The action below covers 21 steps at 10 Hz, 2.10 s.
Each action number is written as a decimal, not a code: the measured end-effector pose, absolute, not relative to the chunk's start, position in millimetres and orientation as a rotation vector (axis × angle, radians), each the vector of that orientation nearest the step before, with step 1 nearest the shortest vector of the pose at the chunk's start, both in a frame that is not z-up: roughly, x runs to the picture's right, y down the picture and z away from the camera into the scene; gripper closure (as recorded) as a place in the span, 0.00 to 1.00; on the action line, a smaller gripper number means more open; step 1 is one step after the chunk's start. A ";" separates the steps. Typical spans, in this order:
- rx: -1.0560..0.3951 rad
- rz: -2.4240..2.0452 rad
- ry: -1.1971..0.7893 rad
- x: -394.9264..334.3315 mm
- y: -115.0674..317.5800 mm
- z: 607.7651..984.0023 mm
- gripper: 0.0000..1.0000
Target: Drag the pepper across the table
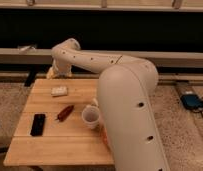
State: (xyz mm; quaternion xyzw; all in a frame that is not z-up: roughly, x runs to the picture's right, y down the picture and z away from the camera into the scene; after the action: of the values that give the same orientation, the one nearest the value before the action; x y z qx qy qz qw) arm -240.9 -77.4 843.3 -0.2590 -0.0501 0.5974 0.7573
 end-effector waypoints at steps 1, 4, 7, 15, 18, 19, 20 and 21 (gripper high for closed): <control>-0.565 1.302 -0.109 -240.9 -77.4 843.3 0.20; -0.565 1.302 -0.109 -240.9 -77.3 843.3 0.20; -0.565 1.302 -0.109 -240.9 -77.4 843.3 0.20; -0.565 1.302 -0.109 -240.9 -77.4 843.3 0.20; -0.564 1.302 -0.110 -241.2 -77.9 843.1 0.20; -0.564 1.299 -0.107 -241.0 -77.9 843.0 0.20; -0.563 1.282 -0.092 -242.2 -77.6 841.6 0.20; -0.568 1.262 -0.080 -248.1 -72.6 836.3 0.20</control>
State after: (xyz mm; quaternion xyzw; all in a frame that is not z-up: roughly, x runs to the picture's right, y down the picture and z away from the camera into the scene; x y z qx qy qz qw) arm -248.1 -72.6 836.3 -0.2619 -0.0369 0.5815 0.7694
